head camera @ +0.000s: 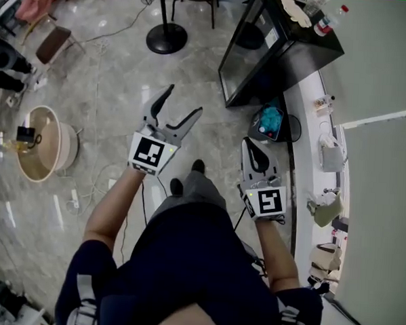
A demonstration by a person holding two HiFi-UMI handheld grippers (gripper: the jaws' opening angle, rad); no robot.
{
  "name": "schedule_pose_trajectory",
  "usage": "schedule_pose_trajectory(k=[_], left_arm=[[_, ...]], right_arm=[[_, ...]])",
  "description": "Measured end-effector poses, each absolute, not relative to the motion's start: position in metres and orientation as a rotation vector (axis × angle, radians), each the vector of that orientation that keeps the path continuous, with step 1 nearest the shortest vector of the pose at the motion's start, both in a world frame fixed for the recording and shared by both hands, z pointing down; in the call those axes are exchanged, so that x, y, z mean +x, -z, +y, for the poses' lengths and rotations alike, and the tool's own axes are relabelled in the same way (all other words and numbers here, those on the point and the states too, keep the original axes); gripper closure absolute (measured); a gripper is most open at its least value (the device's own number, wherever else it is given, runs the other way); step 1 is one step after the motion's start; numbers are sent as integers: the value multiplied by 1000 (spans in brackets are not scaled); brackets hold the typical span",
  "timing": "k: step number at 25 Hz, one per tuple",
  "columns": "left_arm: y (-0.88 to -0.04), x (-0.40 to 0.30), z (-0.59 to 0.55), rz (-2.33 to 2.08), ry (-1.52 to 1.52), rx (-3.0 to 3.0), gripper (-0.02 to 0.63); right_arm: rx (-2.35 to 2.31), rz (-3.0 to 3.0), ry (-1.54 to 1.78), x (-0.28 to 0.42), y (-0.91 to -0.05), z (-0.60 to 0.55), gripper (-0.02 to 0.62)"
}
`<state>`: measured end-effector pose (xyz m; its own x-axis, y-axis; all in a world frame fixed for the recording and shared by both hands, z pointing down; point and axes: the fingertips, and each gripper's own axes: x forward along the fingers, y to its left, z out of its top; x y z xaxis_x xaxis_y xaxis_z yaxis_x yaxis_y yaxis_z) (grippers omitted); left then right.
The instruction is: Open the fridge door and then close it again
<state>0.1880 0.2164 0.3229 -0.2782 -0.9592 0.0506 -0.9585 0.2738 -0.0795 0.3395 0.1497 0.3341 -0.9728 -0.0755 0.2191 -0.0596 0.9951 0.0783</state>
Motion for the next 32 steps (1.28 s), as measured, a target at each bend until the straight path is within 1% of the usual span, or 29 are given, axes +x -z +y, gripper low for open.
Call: schedule_pose_trajectory(k=[7, 11, 17, 24, 28, 32], left_arm=[[-344, 67, 111, 2418, 193, -1998, 272], [-365, -6, 35, 2353, 242, -2087, 272], [-385, -100, -69, 2280, 256, -2188, 272], [-427, -157, -166, 2118, 326, -2364, 272], [-458, -176, -215, 1953, 388, -2493, 272], [-479, -203, -260, 1792, 380, -2647, 272]], right_arm=[[162, -2910, 61, 219, -360, 78, 578], [218, -2913, 41, 148, -379, 16, 578], [283, -2875, -20, 63, -401, -56, 578], [430, -2871, -4, 16, -407, -104, 578], [545, -2857, -59, -12, -416, -127, 578], [719, -2831, -128, -48, -414, -143, 578]])
